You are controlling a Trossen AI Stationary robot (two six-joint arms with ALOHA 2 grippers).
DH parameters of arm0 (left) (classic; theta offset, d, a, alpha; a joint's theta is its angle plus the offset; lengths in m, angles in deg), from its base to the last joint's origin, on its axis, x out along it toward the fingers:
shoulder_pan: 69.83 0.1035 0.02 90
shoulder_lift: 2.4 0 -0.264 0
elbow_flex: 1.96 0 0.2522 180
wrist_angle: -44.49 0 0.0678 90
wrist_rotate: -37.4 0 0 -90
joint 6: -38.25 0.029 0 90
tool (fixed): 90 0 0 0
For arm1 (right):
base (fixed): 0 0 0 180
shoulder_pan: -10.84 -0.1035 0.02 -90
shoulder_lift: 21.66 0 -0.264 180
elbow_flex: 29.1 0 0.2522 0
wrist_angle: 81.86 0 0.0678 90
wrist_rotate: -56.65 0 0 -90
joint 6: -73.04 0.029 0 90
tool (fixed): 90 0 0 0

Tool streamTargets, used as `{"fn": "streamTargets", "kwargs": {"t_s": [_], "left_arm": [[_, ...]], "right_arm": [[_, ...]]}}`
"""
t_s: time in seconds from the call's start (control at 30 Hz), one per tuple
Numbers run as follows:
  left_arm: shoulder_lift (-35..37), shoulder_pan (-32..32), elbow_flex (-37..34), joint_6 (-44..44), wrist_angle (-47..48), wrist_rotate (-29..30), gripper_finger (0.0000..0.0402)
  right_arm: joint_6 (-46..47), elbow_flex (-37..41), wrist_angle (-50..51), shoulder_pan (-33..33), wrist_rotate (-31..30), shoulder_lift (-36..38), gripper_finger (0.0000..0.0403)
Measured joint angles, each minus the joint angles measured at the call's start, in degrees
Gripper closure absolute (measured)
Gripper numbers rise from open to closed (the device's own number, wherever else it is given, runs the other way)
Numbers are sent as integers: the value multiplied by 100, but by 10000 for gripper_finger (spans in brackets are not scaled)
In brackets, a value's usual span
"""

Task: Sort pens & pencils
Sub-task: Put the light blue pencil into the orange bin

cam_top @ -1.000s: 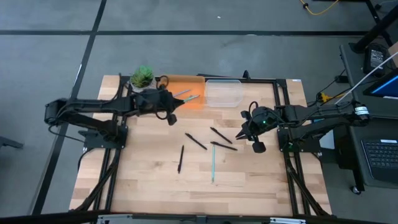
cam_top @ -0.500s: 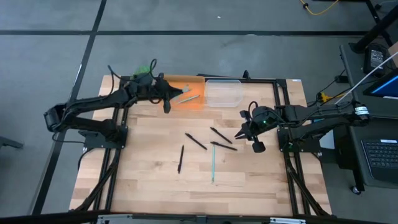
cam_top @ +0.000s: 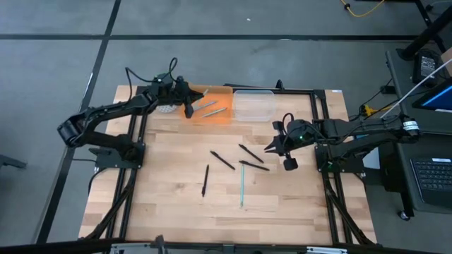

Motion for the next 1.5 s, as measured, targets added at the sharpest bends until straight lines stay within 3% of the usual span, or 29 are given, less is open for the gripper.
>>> {"fn": "streamTargets", "kwargs": {"t_s": [0.2,0.4,0.8,1.0,1.5], "left_arm": [[-556,317,110,25,-147,-376,388],[-1024,391,684,328,642,-358,388],[-2343,127,1994,783,2679,277,388],[-2835,-120,2732,999,4039,1026,388],[-3407,-324,3270,1104,5062,1180,388]], "right_arm": [[-2,0,-75,155,2,0,363],[-4,0,-75,301,4,0,363],[-3,0,-71,362,17,0,363],[-3,0,-64,362,17,0,363],[-2,0,-58,362,15,-2,363]]}}
